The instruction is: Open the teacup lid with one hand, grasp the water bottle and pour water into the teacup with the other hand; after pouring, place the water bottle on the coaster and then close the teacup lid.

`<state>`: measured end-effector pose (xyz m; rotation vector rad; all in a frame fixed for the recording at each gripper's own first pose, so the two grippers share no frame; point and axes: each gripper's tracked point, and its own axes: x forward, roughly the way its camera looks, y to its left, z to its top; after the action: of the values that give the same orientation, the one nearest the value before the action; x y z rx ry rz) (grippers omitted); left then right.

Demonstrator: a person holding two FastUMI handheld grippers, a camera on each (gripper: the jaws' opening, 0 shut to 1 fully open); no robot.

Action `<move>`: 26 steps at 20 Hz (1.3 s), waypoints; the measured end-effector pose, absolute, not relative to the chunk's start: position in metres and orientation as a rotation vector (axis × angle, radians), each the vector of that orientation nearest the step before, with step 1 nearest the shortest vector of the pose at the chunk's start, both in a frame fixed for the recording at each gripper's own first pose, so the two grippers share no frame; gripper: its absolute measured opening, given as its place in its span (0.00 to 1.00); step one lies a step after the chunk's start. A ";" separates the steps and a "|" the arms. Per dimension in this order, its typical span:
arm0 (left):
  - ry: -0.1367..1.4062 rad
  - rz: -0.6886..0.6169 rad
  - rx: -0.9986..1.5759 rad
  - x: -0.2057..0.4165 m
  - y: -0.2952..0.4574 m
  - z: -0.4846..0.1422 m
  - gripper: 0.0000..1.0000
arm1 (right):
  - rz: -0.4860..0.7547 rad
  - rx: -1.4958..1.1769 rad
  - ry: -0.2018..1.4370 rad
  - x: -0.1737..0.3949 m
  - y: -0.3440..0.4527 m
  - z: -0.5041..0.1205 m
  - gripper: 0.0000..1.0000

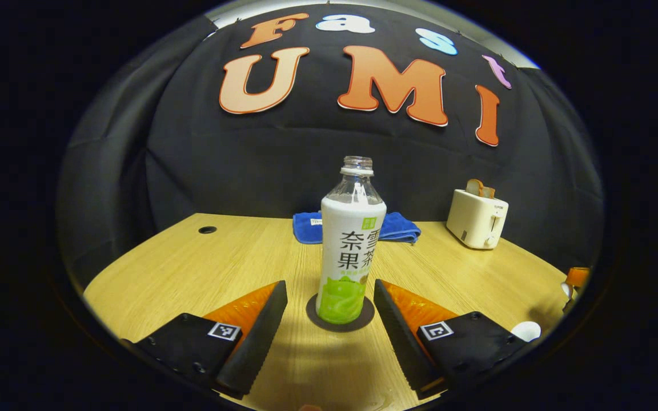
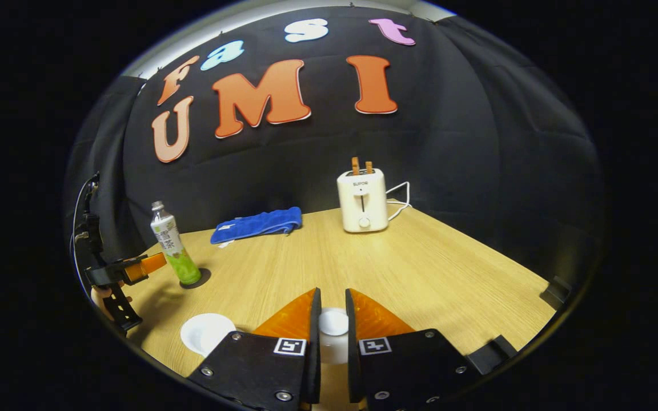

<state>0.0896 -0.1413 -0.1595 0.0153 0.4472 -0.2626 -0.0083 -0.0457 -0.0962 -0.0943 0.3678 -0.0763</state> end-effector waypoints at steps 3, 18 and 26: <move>0.395 -0.243 0.034 0.077 -0.126 -0.141 0.98 | -0.010 -0.106 0.371 -0.007 -0.017 -0.101 0.19; 0.332 -0.163 0.034 0.040 -0.087 -0.112 0.98 | 0.239 -0.202 0.396 -0.011 0.093 -0.141 0.21; 0.342 -0.183 0.021 0.039 -0.096 -0.113 0.98 | 0.239 -0.224 0.431 -0.010 0.088 -0.153 0.24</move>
<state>0.0392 -0.0962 -0.1134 0.0212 0.3423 -0.1831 -0.0097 0.0884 -0.1527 -0.2236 0.4309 0.2391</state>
